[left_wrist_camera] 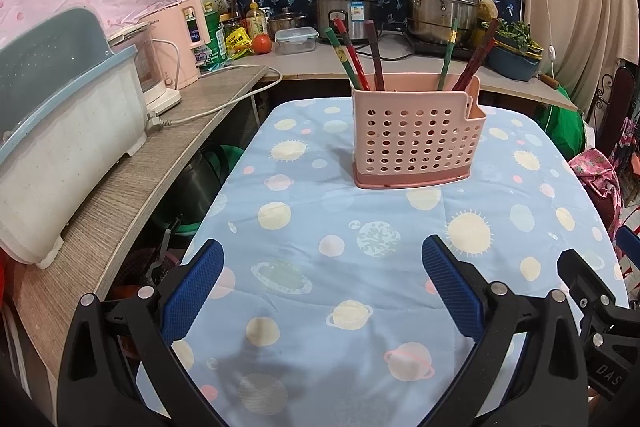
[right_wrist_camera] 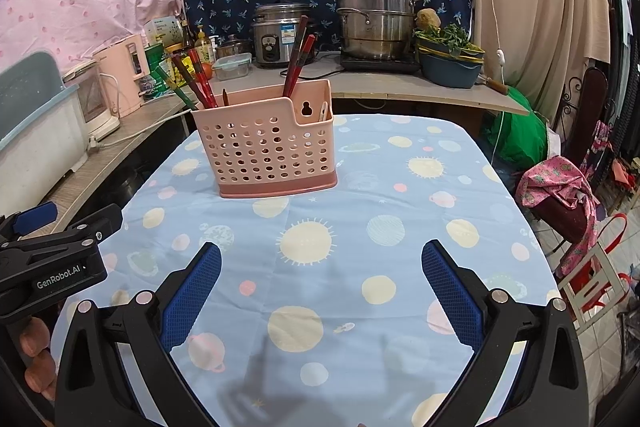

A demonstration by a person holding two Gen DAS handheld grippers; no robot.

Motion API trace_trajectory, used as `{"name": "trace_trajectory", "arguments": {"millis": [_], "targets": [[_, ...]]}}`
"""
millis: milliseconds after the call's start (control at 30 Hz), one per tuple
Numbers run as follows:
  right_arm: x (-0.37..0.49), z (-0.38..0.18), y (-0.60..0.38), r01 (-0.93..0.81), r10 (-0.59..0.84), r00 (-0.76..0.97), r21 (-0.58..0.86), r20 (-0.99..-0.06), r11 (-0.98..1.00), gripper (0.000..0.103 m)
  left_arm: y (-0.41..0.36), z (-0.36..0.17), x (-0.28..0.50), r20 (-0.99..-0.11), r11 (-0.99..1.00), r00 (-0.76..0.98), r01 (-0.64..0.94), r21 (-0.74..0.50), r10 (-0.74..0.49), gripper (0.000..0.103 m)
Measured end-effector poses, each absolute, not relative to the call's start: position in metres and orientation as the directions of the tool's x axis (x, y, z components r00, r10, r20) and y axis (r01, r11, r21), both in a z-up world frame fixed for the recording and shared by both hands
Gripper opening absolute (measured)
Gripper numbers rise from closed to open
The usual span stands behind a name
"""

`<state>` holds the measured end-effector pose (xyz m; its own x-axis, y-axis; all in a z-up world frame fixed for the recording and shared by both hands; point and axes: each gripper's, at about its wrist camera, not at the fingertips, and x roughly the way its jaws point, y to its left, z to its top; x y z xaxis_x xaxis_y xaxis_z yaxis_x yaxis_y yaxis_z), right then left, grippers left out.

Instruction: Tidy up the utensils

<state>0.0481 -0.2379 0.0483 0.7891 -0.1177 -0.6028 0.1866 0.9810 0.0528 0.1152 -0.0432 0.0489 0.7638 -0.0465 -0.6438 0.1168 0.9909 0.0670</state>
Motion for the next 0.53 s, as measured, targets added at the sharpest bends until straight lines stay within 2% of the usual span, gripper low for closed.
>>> {"name": "trace_trajectory", "arguments": {"millis": [533], "targets": [[0.0500,0.0472,-0.2383,0.192,-0.121,0.788,0.054,-0.603,0.980,0.097,-0.0443,0.0484,0.1152,-0.637,0.990,0.769,0.126,0.064,-0.056,0.095]]}}
